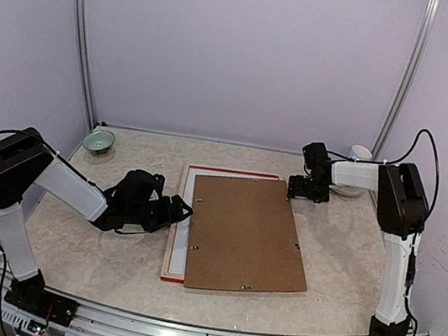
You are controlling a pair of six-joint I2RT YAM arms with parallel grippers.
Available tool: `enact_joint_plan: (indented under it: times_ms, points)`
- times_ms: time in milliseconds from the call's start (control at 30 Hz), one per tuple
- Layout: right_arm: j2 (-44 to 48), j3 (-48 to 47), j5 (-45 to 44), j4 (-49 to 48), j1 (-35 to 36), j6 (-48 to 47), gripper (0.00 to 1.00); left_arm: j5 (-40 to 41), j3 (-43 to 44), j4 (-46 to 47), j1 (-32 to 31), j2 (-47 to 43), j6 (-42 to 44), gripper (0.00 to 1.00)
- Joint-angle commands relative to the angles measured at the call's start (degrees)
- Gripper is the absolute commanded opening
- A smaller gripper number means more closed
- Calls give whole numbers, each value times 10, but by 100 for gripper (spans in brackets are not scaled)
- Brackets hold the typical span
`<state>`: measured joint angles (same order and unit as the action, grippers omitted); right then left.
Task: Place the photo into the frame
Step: Adjust the fastener on the backboard, then pick up the backboard from the frame body.
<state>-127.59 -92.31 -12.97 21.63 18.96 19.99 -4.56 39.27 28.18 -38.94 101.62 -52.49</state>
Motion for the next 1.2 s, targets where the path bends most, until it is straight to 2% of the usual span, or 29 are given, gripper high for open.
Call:
enact_joint_plan:
  times_ms: [0,233,467,633,867,1167]
  points:
    - [-13,9,-7,52,-6,4,91,-3,-4,-12,0,-13,-1,83]
    - [91,152,126,-10,-52,41,91,-7,-8,-3,0,-9,-3,84]
    - [182,309,304,-109,-96,86,90,-12,-9,7,0,-2,-5,84]
    - [223,381,435,-189,-111,104,88,-11,-14,9,0,-3,-3,84]
    - [258,423,507,-215,-111,106,86,-11,-18,13,1,-4,-6,84]
    - [236,460,573,-281,-111,125,82,-16,-8,14,0,7,-7,84]
